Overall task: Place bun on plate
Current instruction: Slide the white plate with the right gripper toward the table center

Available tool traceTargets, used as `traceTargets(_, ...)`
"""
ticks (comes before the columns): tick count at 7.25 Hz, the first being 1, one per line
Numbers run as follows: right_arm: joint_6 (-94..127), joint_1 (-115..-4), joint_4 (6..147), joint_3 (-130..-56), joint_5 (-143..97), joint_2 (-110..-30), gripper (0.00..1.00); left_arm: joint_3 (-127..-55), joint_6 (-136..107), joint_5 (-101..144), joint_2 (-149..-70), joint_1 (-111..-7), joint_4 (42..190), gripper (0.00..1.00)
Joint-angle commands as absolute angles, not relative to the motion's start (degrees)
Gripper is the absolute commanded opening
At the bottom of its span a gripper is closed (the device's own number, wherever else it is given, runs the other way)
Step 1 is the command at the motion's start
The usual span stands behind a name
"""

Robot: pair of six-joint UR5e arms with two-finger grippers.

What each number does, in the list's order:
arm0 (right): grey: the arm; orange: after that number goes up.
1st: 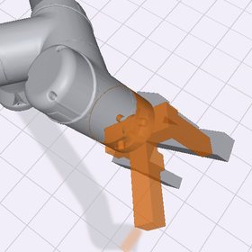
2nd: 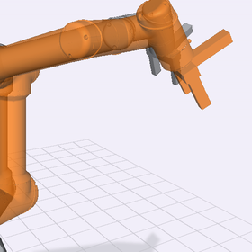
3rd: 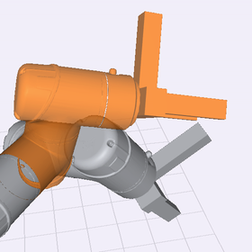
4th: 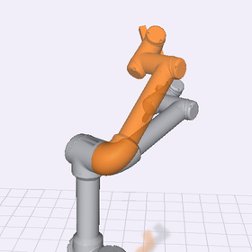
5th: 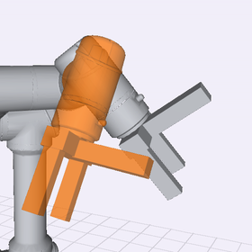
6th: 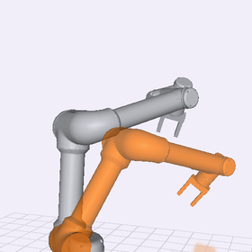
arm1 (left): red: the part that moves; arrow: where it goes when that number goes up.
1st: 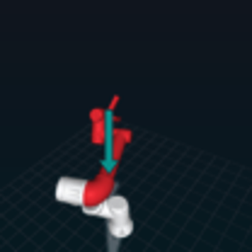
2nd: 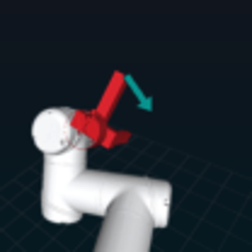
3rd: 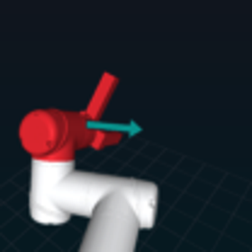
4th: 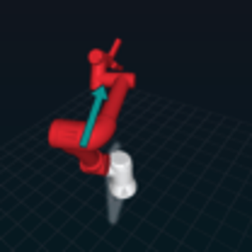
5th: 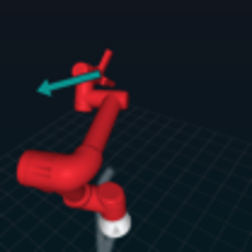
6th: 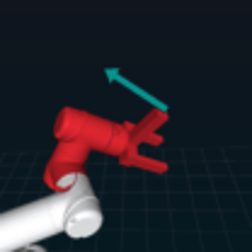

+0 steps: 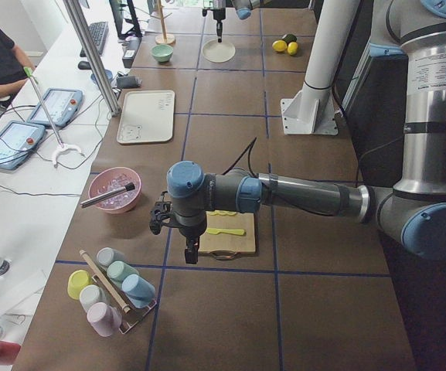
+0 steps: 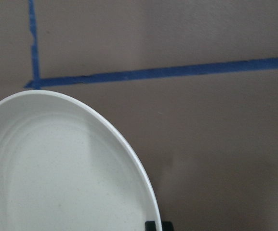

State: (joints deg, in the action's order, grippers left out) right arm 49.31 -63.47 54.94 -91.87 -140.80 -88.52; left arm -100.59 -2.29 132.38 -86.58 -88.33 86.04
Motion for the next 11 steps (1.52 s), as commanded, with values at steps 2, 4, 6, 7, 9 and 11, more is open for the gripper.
traceTargets(2,74.5,-52.6,55.0,-91.5,-139.1,-71.9,0.00,-100.5,-2.3,133.6,-86.6,-88.3,86.0,1.00)
traceTargets(4,87.4,-42.8,55.3,-88.4,-127.9,-62.5,0.00,-101.0,-2.3,133.8,-86.6,-88.3,86.0,1.00)
traceTargets(6,91.9,-37.0,55.6,-82.5,-119.8,-55.1,0.00,-101.1,-2.3,133.8,-86.6,-88.2,86.0,1.00)
traceTargets(7,93.2,-36.4,55.6,-82.4,-119.6,-55.1,0.00,-101.0,-2.3,133.8,-86.6,-88.2,86.0,1.00)
traceTargets(9,93.3,-35.5,55.6,-82.8,-119.7,-55.9,0.00,-101.0,-2.3,133.8,-86.6,-88.2,86.0,1.00)
traceTargets(11,94.3,-35.0,55.5,-83.9,-119.7,-56.0,0.00,-101.0,-2.3,134.6,-86.6,-88.3,86.0,1.00)
